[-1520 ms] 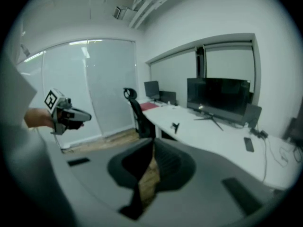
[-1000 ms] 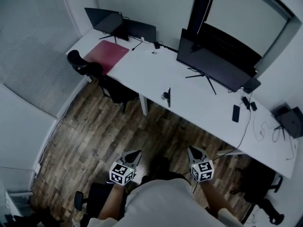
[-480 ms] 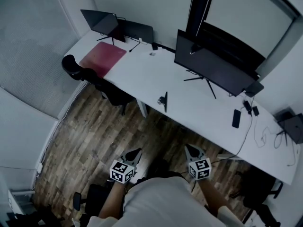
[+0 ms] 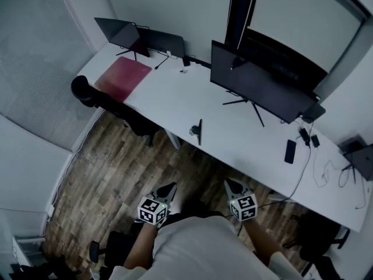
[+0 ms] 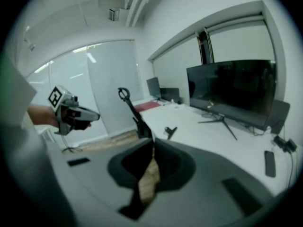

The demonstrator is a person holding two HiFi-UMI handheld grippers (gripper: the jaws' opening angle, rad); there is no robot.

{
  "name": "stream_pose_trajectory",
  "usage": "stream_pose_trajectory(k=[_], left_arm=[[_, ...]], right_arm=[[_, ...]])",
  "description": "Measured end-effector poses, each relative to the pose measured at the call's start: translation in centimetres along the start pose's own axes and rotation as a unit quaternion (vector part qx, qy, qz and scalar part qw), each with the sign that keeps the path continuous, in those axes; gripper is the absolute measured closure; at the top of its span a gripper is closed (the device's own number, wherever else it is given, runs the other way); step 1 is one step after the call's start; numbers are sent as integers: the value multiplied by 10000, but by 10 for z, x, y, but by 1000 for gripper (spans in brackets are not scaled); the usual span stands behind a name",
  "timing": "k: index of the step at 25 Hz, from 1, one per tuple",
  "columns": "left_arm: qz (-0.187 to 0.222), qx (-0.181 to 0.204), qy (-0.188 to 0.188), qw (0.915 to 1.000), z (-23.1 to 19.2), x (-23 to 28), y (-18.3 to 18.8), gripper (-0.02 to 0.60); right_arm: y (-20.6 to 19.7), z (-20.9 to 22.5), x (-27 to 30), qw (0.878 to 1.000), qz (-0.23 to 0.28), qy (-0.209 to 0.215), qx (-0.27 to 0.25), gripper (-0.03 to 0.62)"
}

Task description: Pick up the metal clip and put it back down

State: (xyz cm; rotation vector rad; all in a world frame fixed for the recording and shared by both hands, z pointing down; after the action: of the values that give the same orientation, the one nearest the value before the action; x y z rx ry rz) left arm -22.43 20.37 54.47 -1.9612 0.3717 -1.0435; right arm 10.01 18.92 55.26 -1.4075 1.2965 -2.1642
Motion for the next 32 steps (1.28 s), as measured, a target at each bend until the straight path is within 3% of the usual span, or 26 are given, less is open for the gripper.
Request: stream_pose_trajectory(k=[16,32], left_arm=[[-82,-50,11,10000,-17,25,23,549],[-361,11,-537,9979,-105,81,70,549]], right_arm=[[14,24,23,10000,-75,0,38,559],[51,36,79,9975,-372,-491,335,559]])
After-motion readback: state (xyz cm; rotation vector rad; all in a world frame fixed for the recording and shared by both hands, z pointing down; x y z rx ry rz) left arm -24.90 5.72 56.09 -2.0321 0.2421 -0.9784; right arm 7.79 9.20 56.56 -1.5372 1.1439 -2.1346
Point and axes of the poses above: the fingertips, and each gripper's own axes: x forward along the fingers, z to its right, y out of its top, the point moved 10 cm from there along -x, backward along the fingers, and after that the axes turned 6 degrees about -z, right-handed, at the moved point
